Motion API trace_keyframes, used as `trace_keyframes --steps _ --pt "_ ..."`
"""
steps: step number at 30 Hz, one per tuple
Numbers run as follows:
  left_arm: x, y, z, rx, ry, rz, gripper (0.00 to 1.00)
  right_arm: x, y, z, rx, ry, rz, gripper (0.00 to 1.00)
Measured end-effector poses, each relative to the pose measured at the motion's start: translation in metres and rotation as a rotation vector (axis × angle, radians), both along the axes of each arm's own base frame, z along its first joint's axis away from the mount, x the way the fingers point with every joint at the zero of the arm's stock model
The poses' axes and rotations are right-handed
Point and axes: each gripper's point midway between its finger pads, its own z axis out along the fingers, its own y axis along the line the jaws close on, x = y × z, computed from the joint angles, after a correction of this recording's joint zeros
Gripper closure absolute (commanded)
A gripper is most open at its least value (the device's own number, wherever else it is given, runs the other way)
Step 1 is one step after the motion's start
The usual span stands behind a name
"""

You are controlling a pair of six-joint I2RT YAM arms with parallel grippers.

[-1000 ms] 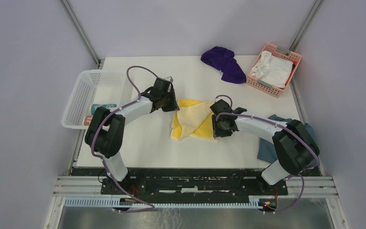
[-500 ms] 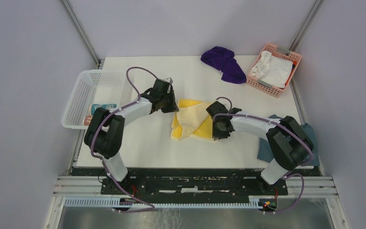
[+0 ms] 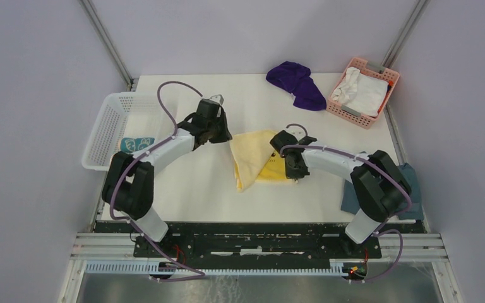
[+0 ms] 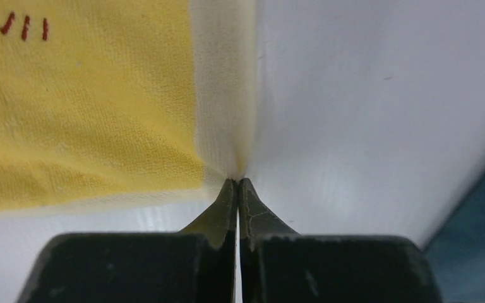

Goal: Roll the towels
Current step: Flatten out the towel at the center of the board.

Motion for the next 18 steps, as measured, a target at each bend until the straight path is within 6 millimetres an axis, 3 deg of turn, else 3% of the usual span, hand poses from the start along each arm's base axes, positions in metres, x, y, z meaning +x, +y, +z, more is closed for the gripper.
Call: trace_keyframes --steps 3,5,10,14,18 --pt "0.008 0.014 0.021 0.020 -0.045 0.030 0.97 0.015 -0.020 0.019 -0.112 -0.056 0.009 1.00" --pt "0.022 0.033 0.045 0.031 -0.098 0.072 0.97 0.033 -0.034 0.048 -0.190 -0.134 0.020 1.00" --pt "0.043 0.085 0.117 0.053 -0.267 0.193 0.97 0.070 -0.063 0.148 -0.307 -0.391 0.020 1.00" --pt "0.028 0.110 0.183 0.083 -0.422 0.228 0.97 0.068 -0.083 0.216 -0.340 -0.539 0.048 1.00" --pt "-0.006 0.117 0.230 0.076 -0.533 0.206 0.97 0.048 -0.096 0.251 -0.330 -0.601 0.123 0.99"
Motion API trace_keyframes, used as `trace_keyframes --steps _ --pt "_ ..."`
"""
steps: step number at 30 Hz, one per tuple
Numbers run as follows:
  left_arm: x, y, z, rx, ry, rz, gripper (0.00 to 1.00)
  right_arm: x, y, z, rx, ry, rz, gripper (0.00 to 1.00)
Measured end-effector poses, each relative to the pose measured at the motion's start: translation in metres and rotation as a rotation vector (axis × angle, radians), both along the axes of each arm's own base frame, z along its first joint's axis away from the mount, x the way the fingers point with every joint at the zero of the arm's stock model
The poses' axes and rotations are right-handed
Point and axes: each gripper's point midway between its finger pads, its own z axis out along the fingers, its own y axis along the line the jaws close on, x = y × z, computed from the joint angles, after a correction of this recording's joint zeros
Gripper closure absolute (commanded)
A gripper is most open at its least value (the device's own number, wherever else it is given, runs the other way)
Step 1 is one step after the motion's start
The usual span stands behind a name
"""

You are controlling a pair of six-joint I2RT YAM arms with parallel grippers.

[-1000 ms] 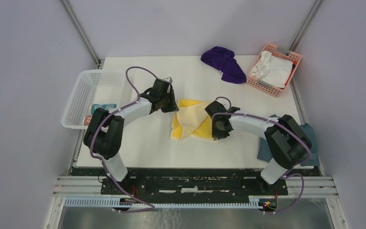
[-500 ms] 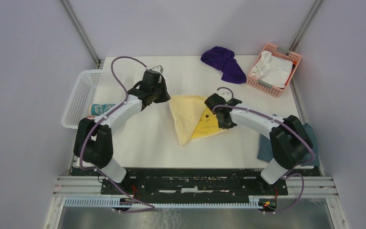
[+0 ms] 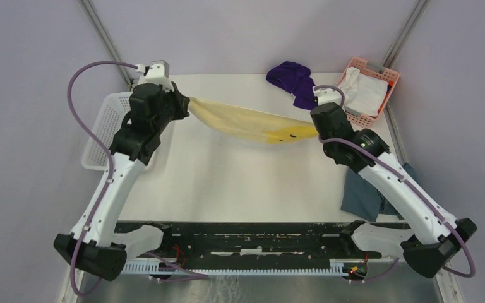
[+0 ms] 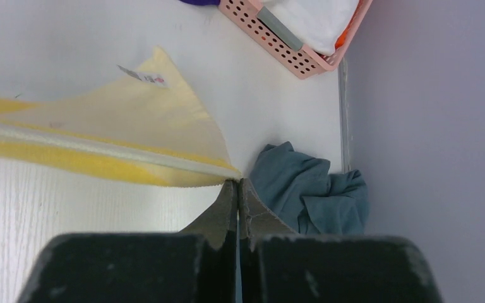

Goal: Roll the towels
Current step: Flatten out the towel at the center of the board.

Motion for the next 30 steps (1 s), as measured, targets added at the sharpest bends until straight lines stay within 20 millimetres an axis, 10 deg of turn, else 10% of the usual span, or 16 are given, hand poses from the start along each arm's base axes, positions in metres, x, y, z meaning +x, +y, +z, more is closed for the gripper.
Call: trace_keyframes --steps 5,13,19,30 --pt "-0.051 0.009 0.028 -0.016 -0.074 -0.030 0.97 -0.028 0.003 0.017 0.069 0.005 0.151 1.00" --pt "-0.103 0.015 -0.002 -0.017 0.002 -0.087 0.97 -0.058 0.017 0.007 0.114 0.137 0.322 1.00" --pt "-0.076 0.015 -0.068 0.045 0.187 -0.043 0.97 -0.027 0.025 -0.035 -0.008 0.280 0.260 1.00" --pt "0.031 0.025 -0.225 0.069 0.548 0.038 0.97 0.085 0.014 -0.152 -0.153 0.426 0.089 1.00"
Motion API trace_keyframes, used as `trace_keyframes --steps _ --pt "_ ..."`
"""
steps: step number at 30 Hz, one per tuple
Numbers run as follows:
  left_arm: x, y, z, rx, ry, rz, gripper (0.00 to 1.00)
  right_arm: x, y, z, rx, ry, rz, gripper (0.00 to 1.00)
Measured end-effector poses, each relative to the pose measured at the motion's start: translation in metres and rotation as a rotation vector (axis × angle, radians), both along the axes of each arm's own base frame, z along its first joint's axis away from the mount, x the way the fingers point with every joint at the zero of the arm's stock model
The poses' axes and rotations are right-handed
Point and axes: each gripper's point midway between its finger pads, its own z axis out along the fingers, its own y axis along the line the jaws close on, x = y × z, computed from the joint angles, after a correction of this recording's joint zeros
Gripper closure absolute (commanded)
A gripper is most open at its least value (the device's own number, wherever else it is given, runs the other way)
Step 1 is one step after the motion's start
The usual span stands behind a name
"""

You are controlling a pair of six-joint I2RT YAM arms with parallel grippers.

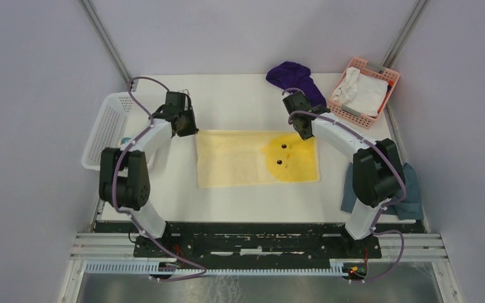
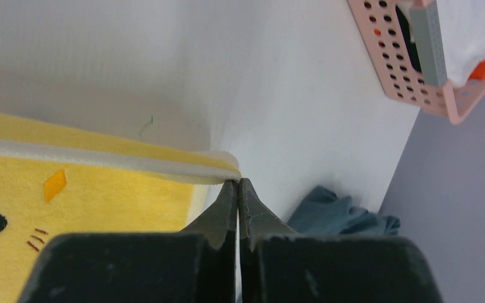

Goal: Roll the towels
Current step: Flatten out the towel at the center of the board, then fold the towel at the center of the board.

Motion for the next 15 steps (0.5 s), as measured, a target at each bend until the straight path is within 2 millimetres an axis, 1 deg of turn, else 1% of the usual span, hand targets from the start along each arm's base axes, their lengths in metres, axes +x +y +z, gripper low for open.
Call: trace_keyframes --steps 3,5,7,9,12,15 --pt "0.034 0.004 -0.026 -0.033 0.033 0.010 0.97 0.026 0.002 -0.015 0.010 -0.036 0.017 1.00" --pt "0.048 0.004 -0.036 -0.058 0.038 0.006 0.97 0.040 0.002 -0.020 0.015 -0.057 0.033 1.00" --pt "0.054 0.003 -0.040 -0.081 0.037 -0.003 0.97 0.052 0.001 -0.023 0.012 -0.072 0.050 1.00" --pt "0.057 0.001 -0.037 -0.097 0.023 -0.012 0.97 0.057 0.000 -0.023 0.005 -0.084 0.065 1.00" --pt "0.061 -0.001 -0.032 -0.112 -0.001 -0.023 0.97 0.063 -0.001 -0.019 -0.005 -0.102 0.077 1.00" --pt "0.059 -0.002 -0.027 -0.120 -0.015 -0.030 0.97 0.062 -0.002 -0.019 -0.008 -0.109 0.074 1.00"
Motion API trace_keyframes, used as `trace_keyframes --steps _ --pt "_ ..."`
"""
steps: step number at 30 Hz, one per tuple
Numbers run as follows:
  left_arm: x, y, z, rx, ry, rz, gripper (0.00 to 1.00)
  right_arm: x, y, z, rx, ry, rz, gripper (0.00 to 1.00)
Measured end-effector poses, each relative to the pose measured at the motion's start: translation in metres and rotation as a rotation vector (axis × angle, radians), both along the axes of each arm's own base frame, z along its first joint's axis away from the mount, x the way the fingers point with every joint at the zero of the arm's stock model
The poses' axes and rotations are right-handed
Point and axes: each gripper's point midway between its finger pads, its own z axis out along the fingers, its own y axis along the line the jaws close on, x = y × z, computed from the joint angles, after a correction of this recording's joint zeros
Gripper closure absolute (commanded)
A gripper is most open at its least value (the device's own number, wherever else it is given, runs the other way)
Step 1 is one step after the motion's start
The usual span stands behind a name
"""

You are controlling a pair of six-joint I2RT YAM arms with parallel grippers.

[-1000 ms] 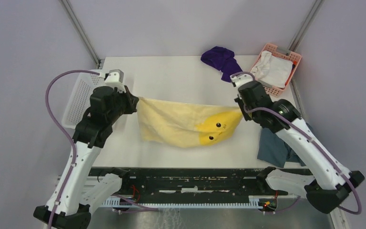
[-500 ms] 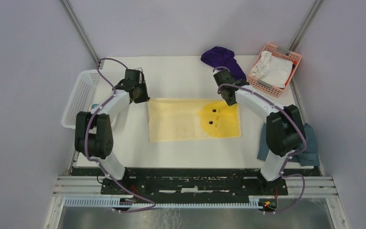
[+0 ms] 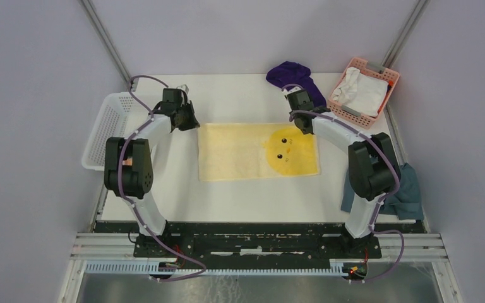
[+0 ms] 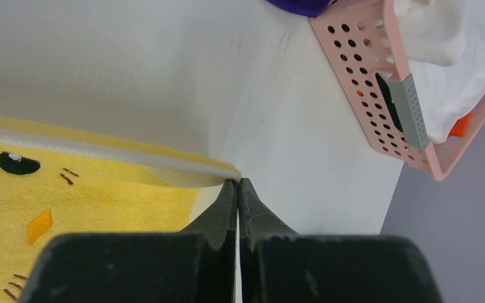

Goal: Roll the towels
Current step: Fold the towel at the center of the board.

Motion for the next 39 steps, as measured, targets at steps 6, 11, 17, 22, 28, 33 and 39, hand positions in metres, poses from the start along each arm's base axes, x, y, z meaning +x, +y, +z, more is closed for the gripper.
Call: trace_keyframes --steps 6,11,17,22,28,33,39 --pt "-0.021 -0.004 0.016 -0.027 -0.021 -0.020 0.97 -0.021 -0.008 0.000 0.021 -0.003 -0.045 1.00" --pt "-0.042 -0.010 0.028 -0.072 -0.033 -0.030 0.97 -0.042 -0.015 0.007 0.050 -0.023 -0.103 1.00" --pt "-0.074 -0.010 0.030 -0.097 -0.025 -0.014 0.97 -0.070 -0.010 0.015 0.055 -0.023 -0.138 1.00" --pt "-0.107 -0.006 0.016 -0.104 0.021 0.011 0.97 -0.105 -0.005 0.002 0.038 0.032 -0.149 1.00" --pt "-0.137 -0.011 -0.006 -0.136 0.111 0.037 0.97 -0.137 -0.016 -0.019 0.040 0.103 -0.241 1.00" --pt "-0.148 -0.012 -0.004 -0.155 0.121 0.048 0.97 -0.146 -0.018 -0.022 0.048 0.116 -0.295 1.00" --pt "-0.153 -0.013 -0.003 -0.164 0.121 0.045 0.97 -0.151 -0.019 -0.029 0.052 0.133 -0.330 1.00"
